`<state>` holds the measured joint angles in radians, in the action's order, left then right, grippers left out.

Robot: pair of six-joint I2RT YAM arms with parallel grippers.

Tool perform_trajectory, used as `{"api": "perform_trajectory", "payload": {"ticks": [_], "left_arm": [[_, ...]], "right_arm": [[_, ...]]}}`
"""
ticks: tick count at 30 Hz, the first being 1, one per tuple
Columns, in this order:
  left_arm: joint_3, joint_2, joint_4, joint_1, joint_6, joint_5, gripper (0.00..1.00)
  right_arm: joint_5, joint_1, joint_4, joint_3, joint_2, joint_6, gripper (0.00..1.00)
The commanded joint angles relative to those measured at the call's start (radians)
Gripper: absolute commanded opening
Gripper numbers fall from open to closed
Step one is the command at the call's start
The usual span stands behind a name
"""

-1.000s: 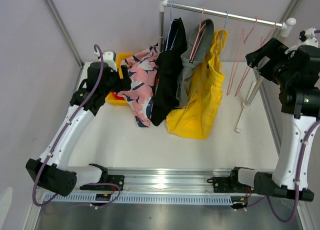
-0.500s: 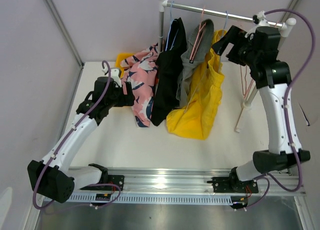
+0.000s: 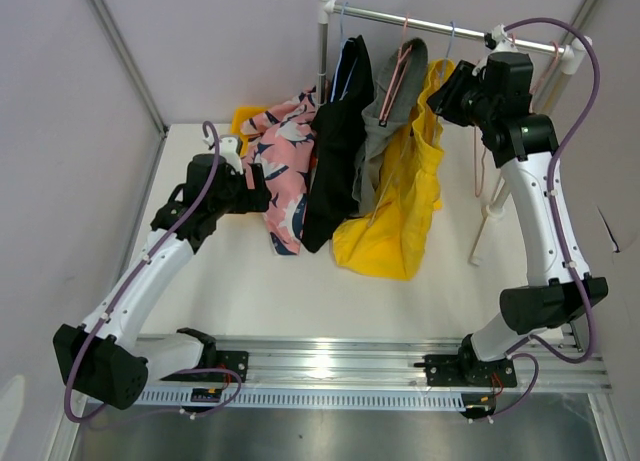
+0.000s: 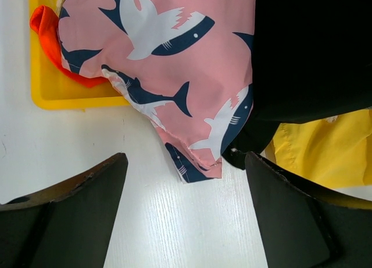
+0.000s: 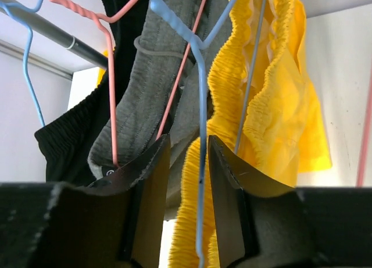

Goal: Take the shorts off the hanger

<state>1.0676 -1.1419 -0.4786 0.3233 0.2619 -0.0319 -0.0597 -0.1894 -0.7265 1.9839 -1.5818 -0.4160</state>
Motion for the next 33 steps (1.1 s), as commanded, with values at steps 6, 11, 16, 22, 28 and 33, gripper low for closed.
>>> {"api": "perform_trajectory", "payload": {"ticks": [6, 11, 16, 22, 28, 33], "left_arm": [[-0.006, 0.030, 0.041, 0.007, 0.011, 0.024, 0.89], [-0.009, 0.031, 0.046, 0.007, 0.008, 0.055, 0.88], [-0.029, 0.114, 0.115, 0.074, -0.062, 0.040, 0.91], [0.077, 0.177, 0.161, 0.326, -0.110, 0.059, 0.94], [0.078, 0.151, 0.371, 0.569, -0.087, 0.211, 0.96], [0.107, -0.008, 0.486, 0.747, -0.113, 0.201, 0.98]], "right_arm": [[0.017, -0.013, 0.059, -0.025, -0.026, 0.003, 0.25], [0.027, -0.013, 0.052, -0.022, -0.026, 0.005, 0.00], [0.017, -0.012, 0.041, 0.004, 0.006, 0.002, 0.00], [0.018, -0.022, 0.061, 0.023, 0.109, -0.024, 0.00], [0.041, -0.076, 0.021, 0.064, 0.160, -0.049, 0.00], [0.089, -0.117, 0.013, 0.050, 0.209, -0.082, 0.00]]}}
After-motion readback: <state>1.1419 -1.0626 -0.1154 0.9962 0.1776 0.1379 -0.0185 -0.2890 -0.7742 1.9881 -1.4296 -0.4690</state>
